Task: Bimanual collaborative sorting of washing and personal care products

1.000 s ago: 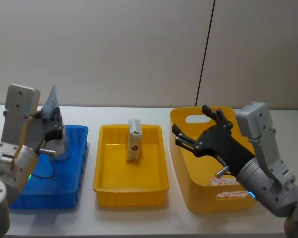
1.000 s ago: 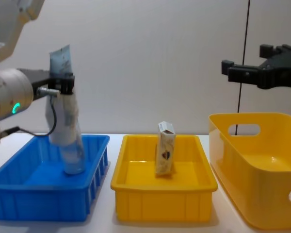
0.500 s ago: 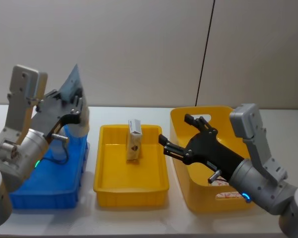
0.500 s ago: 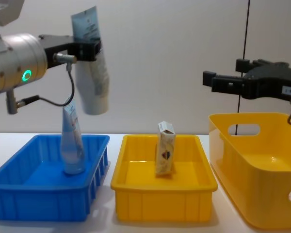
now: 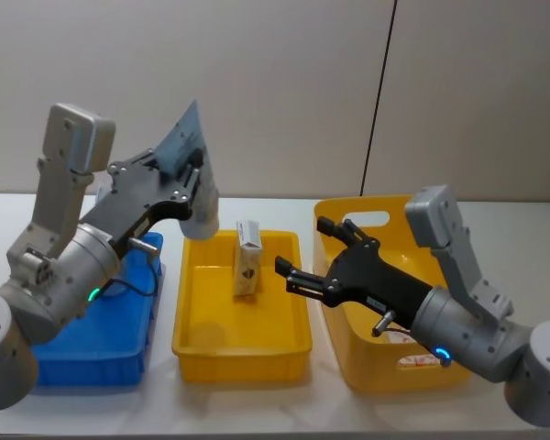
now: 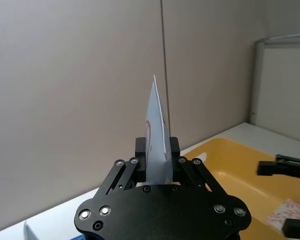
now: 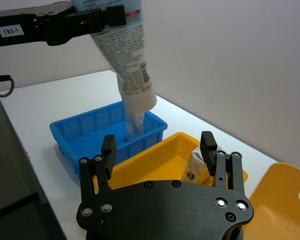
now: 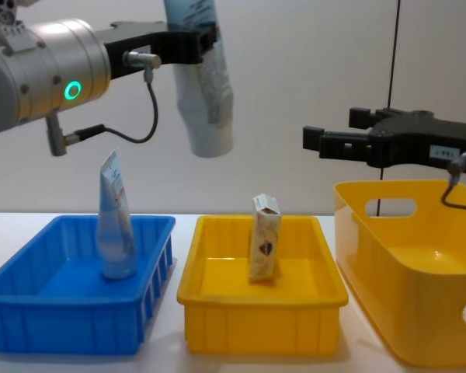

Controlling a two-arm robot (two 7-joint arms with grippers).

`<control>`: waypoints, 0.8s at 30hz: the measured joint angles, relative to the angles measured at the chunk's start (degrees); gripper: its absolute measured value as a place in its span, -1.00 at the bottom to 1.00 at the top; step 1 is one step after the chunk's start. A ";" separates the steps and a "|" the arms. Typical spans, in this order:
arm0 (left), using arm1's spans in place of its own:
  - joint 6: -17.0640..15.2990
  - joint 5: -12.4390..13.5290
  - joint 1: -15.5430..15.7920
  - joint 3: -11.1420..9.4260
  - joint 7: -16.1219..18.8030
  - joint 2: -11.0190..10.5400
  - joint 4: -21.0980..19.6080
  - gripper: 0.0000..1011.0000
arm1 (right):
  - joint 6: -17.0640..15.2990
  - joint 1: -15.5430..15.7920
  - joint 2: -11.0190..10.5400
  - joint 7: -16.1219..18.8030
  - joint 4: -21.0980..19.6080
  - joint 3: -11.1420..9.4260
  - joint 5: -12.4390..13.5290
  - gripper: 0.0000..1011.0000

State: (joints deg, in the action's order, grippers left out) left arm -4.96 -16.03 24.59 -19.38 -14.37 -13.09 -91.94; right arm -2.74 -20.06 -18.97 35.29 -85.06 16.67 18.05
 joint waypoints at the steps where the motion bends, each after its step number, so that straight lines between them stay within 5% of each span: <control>1: 0.17 -0.25 0.07 -0.23 -0.52 -0.06 -0.14 -0.55 | -0.02 -0.53 -0.04 0.37 0.42 0.32 0.06 0.98; 24: 0.90 -1.67 0.74 -2.27 -4.43 -0.89 -0.98 -0.55 | -0.22 -6.94 -0.40 2.93 3.94 4.19 -0.91 0.98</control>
State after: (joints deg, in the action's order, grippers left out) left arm -4.06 -17.70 25.33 -21.66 -18.80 -13.98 -92.92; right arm -2.96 -27.00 -19.37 38.22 -81.12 20.86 17.13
